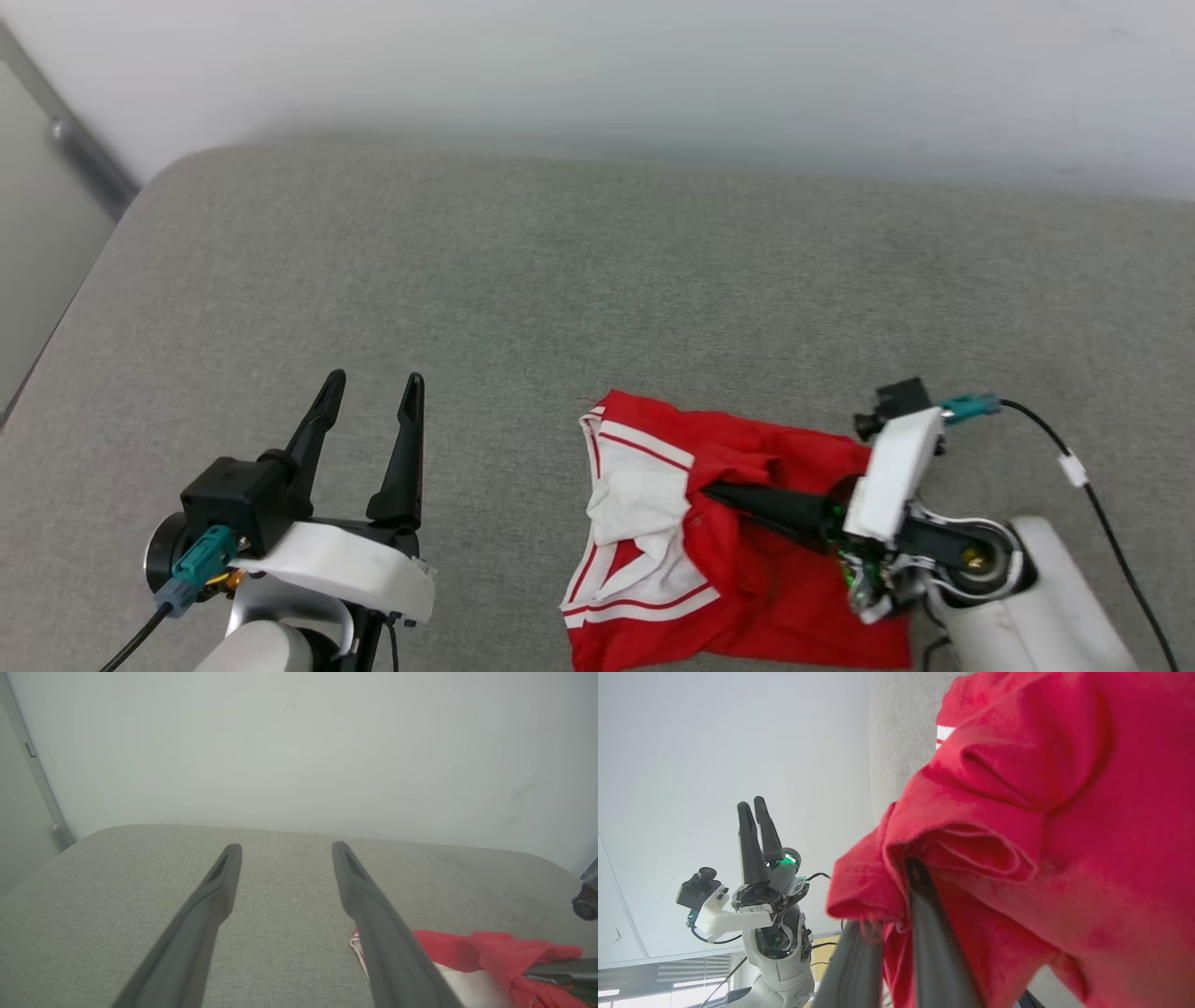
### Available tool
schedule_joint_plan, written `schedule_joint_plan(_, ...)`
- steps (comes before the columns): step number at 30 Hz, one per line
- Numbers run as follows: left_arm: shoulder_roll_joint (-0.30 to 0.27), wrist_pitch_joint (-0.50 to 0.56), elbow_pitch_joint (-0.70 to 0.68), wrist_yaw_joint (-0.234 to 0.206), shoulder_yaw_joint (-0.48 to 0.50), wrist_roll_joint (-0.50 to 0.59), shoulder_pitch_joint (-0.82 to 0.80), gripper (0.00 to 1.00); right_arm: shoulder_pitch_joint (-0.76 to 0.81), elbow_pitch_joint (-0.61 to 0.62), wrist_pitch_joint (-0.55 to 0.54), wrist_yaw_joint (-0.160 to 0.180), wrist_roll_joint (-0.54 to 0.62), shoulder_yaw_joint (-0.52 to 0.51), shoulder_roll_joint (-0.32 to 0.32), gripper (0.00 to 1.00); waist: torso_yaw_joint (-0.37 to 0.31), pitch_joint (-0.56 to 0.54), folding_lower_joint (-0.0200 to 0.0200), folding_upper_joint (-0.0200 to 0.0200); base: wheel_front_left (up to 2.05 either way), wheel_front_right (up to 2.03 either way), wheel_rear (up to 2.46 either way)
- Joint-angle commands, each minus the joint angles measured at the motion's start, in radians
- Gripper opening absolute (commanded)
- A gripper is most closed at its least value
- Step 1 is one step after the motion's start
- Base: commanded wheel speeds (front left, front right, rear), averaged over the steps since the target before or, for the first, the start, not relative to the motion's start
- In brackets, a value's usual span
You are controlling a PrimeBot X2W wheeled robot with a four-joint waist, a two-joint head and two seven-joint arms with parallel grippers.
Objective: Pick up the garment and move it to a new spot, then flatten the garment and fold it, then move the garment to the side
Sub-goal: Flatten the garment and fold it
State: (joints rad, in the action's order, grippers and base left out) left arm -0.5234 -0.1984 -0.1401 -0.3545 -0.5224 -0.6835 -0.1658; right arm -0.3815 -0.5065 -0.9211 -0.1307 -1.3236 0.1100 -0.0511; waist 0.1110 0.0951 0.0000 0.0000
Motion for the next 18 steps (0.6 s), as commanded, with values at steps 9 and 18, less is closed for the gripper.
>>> schedule_joint_plan(9,0.022,-0.026,0.043,0.023,0.004,-0.013,-0.024,1.00,-0.096,-0.089,0.195,0.000,-0.005,0.210,0.001,1.00,0.050,0.033,0.0000,0.0000,0.00,0.00,0.00)
schedule_joint_plan(18,0.026,-0.036,0.066,0.033,0.012,-0.016,-0.023,1.00,-0.164,-0.045,0.305,0.000,0.158,0.356,-0.051,1.00,0.030,0.031,0.0000,0.0000,0.00,0.00,0.00)
